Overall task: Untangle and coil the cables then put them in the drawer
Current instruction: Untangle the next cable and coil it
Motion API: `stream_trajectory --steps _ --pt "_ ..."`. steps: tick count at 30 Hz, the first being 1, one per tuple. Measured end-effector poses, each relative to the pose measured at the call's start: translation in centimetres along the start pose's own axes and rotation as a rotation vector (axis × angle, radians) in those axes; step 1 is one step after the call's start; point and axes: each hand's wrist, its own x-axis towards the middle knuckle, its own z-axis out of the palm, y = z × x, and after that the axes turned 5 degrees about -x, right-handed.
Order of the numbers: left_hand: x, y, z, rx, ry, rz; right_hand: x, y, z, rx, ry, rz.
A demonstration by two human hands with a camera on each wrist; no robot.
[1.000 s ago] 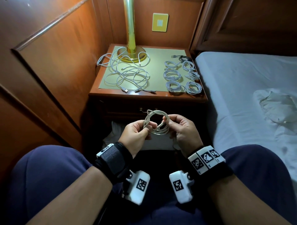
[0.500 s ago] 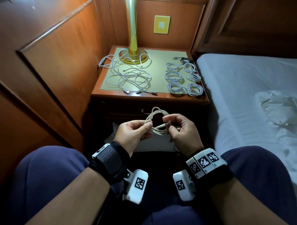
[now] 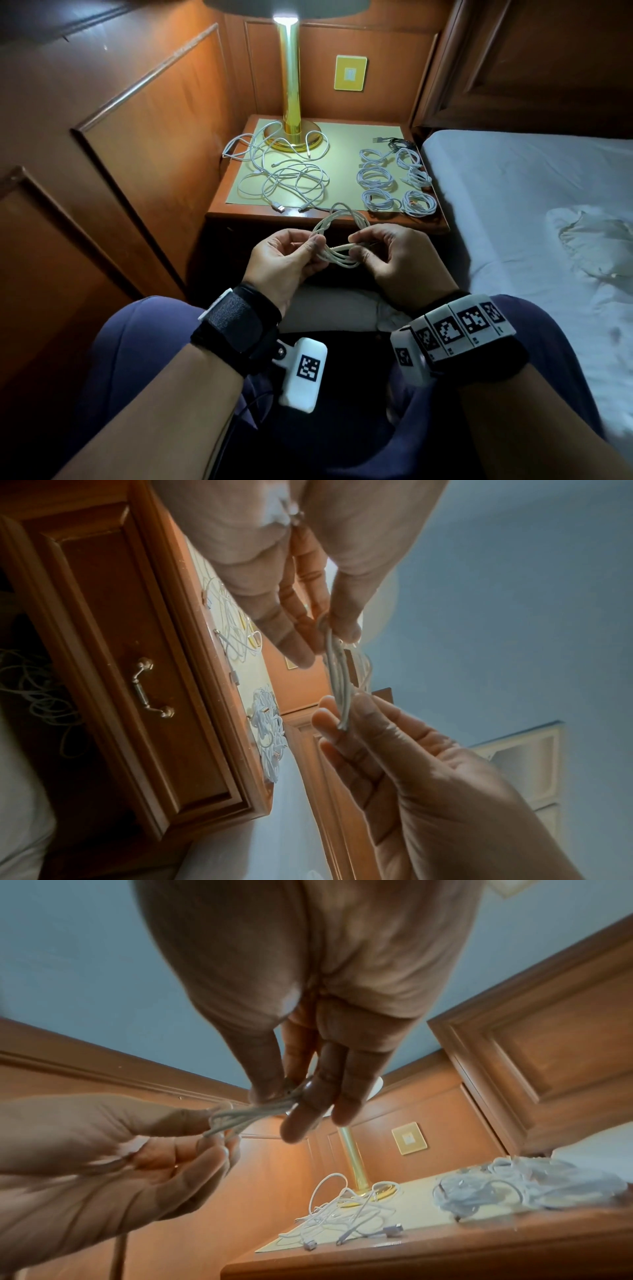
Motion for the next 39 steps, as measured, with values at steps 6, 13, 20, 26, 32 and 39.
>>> stream_trajectory --steps 6,13,20,26,32,39 --pt "-1.3 2.0 1.1 -0.068 -0.027 0.071 -0.7 -1.5 -0.8 0.033 0.043 -0.019" --pt "-3.2 3.6 1.5 -0.042 0.003 0.189 -2.3 -2.9 -1.9 0.379 0.050 0.080" --pt "-5.7 4.9 2.7 0.085 -0.079 0.292 -4.1 -4.5 -4.8 0.647 0.180 0.122" --pt "-6.2 7.4 3.4 0.127 -0.165 0.254 -4.3 -6.0 -7.8 0.605 0.127 0.189" --pt "-1.8 7.9 3.7 0.346 -0.165 0.276 0.1 -4.0 -7.2 0.689 0.083 0.300" --pt "10.6 -0.3 0.2 0.414 0.036 0.023 10.3 5.8 0.9 0.686 0.016 0.510"
